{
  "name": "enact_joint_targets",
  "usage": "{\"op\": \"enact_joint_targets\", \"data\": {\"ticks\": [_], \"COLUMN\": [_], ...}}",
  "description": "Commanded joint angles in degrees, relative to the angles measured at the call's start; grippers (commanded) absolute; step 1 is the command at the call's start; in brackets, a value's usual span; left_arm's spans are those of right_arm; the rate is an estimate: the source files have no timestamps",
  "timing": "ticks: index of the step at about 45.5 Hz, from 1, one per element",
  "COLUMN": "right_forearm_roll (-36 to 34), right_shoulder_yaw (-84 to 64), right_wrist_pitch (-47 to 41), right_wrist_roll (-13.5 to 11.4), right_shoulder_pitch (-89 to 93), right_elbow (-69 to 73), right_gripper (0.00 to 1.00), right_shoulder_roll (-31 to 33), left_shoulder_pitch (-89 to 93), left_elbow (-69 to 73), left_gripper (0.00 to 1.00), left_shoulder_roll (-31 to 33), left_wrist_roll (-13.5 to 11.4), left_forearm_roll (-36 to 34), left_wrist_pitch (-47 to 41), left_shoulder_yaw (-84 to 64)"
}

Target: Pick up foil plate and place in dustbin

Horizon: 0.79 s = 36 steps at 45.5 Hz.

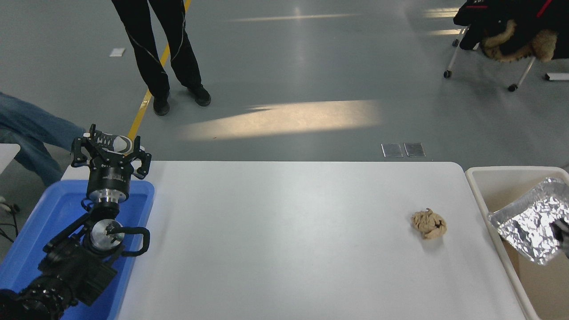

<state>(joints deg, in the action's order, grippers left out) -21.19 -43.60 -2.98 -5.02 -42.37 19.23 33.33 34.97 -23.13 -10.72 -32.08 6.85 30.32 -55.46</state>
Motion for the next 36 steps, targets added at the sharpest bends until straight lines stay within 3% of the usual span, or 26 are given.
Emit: {"op": "enact_joint_targets", "data": {"ticks": [1,7,8,17,24,30,36], "right_forearm_roll": [-0.4,-0.4,-0.4,-0.1,1.5,7.5,8.5], "right_shoulder_yaw": [3.9,3.9,3.9,9.0,7.7,-0.2,-13.0], "right_wrist_pitch": [0.4,1.7,1.9,1.2,1.6,2.7,3.3], "right_wrist_roll": [0.0,0.0,0.0,0.0,0.4,0.5,0.7], "right_shoulder_pitch": [6.0,5.6,5.3,1.0,-6.6,-16.8,-29.4], "right_elbow": [-6.0,-6.6,-6.6,-1.6,10.7,19.9,28.8], "right_gripper": [0.06,0.95,1.00,1.00,1.00,0.95,0.86], "right_shoulder_roll": [-1.9,-2.1,-2.1,-1.2,5.1,5.9,4.3], "left_shoulder_pitch": [0.0,0.0,0.0,0.0,0.0,0.0,0.0], "left_elbow": [0.0,0.0,-0.1,0.0,0.0,-0.1,-0.1], "left_gripper": [0.99,0.99,0.99,0.99,0.99,0.99,0.99], "left_shoulder_roll": [0.0,0.0,0.0,0.0,0.0,0.0,0.0], "left_wrist_roll": [0.0,0.0,0.0,0.0,0.0,0.0,0.0], "left_forearm_roll": [0.0,0.0,0.0,0.0,0.0,-0.1,-0.1], "left_wrist_pitch": [0.0,0.0,0.0,0.0,0.0,0.0,0.0], "left_shoulder_yaw": [0.0,0.0,0.0,0.0,0.0,0.0,0.1]}}
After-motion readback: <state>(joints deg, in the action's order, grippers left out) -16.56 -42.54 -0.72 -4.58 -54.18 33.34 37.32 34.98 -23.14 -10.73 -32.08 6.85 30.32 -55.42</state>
